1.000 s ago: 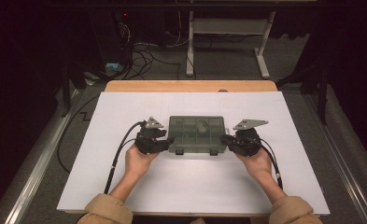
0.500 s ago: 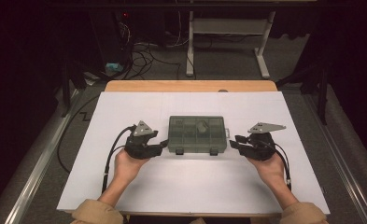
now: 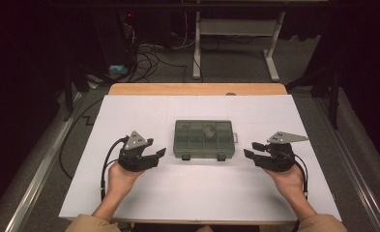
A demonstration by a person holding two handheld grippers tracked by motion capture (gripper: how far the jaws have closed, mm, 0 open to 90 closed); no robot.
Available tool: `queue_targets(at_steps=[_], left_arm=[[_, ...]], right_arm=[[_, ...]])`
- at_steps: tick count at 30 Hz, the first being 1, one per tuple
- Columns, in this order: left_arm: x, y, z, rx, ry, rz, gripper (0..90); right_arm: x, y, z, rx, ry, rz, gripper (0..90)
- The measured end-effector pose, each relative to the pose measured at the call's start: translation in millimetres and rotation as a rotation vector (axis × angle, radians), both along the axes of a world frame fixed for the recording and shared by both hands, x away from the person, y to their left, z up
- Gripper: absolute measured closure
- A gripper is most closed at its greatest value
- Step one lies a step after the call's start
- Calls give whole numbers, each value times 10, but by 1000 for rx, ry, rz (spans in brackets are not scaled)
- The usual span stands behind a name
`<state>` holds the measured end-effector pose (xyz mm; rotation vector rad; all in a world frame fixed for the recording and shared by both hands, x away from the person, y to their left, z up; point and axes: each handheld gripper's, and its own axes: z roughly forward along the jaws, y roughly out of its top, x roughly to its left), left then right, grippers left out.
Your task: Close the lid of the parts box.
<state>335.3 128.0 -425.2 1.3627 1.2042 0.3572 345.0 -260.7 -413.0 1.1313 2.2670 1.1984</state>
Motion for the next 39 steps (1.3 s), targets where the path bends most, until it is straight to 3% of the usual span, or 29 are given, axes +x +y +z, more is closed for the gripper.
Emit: queue_targets(at_steps=[19,28,39], left_arm=[[-151,169,-9,-18,-8,24,401],[-228,252,-45,-4,-30,39,389],[-298,380,-74,-31,-41,68,382]], right_arm=[[-147,-150,-49,29,-43,-19,490],[-212,-226,-83,34,-50,-31,474],[-295,-335,-109,48,-65,-51,448]])
